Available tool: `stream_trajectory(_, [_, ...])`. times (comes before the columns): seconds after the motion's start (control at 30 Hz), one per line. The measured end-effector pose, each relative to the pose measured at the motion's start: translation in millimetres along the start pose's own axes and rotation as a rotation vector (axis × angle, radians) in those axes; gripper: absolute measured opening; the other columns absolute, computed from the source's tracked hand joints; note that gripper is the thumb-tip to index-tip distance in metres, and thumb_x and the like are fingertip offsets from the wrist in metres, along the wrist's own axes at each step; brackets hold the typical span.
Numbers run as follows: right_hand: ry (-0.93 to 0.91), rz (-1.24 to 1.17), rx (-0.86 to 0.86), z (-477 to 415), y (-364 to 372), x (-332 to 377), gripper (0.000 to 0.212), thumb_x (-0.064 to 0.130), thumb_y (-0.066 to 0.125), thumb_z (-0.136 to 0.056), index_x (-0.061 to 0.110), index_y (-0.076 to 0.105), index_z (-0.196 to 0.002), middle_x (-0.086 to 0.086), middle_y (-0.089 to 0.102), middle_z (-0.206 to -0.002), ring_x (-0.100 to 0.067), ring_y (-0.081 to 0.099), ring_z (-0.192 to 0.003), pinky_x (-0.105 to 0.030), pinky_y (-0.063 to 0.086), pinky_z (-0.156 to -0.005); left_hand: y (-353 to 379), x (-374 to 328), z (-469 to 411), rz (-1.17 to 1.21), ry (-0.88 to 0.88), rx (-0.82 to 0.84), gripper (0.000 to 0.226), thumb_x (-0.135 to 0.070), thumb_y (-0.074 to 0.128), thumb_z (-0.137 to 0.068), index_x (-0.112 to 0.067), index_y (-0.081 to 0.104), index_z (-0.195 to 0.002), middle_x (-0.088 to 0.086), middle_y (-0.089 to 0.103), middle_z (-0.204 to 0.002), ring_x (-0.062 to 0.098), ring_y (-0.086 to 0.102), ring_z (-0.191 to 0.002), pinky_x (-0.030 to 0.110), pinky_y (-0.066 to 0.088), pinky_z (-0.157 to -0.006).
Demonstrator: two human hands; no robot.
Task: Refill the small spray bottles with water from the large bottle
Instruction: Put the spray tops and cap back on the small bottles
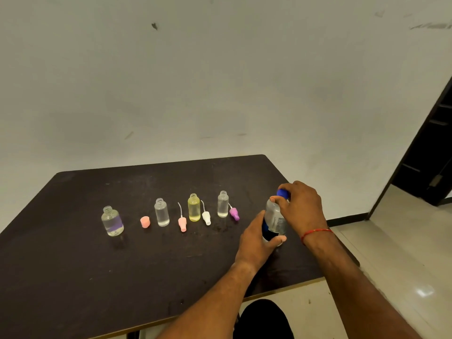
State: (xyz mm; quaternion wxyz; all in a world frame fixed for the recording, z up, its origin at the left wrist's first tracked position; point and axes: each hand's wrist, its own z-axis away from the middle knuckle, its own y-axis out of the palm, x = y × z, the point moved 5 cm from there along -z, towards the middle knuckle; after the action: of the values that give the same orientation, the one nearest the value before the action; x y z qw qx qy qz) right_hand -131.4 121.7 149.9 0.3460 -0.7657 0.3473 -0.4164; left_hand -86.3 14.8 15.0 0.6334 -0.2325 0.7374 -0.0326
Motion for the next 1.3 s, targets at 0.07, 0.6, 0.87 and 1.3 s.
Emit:
stream_trajectory(0.07, [0.033,-0.038,0.044,5.4,0.8,-0.5,0.042,0.035,0.070,-0.088,0.020,0.061,-0.127,-0.005,0.064,-0.117,-0.017,0.058,-0.097,-0.026,0.046,-0.088,0.8,-2.3,0.3,-0.003,-0.004,0.014,0.060,-0.049,0.083,-0.078,-0.047,0.050,-0.128,-0.024,0.062,-0.126,-0.003,0.059,-0.117,0.033,0.053,-0.104])
stream_trajectory(0.6, [-0.147,-0.453,-0.190,84.3,55.6,61.7,0.028,0.016,0.075,-0.083,0.018,0.066,-0.109,0.010,0.061,-0.093,-0.005,0.059,-0.081,-0.019,0.055,-0.073,-108.2,24.2,23.5,0.029,0.036,-0.595,0.015,-0.015,0.069,-0.093,-0.028,0.062,-0.093,-0.011,0.065,-0.088,0.007,0.063,-0.079,0.020,0.049,-0.068])
stream_trajectory(0.87, [0.026,-0.305,0.058,44.8,129.6,57.2,0.018,0.019,0.062,-0.090,0.016,0.064,-0.108,0.001,0.063,-0.105,-0.016,0.057,-0.102,-0.029,0.049,-0.089,-109.1,34.4,-5.6,-0.075,-0.047,-0.547,0.039,-0.028,0.070,-0.094,-0.018,0.060,-0.131,-0.011,0.062,-0.121,0.000,0.056,-0.110,0.024,0.048,-0.094])
stream_trajectory(1.3, [0.071,-0.199,0.160,13.0,149.4,55.3,0.016,0.016,0.049,-0.096,0.012,0.057,-0.084,-0.007,0.061,-0.086,-0.023,0.054,-0.087,-0.029,0.037,-0.066,-102.9,38.3,-37.3,-0.099,-0.106,-0.445,0.017,-0.027,0.070,-0.094,-0.022,0.065,-0.109,-0.008,0.070,-0.097,0.008,0.066,-0.091,0.033,0.056,-0.086])
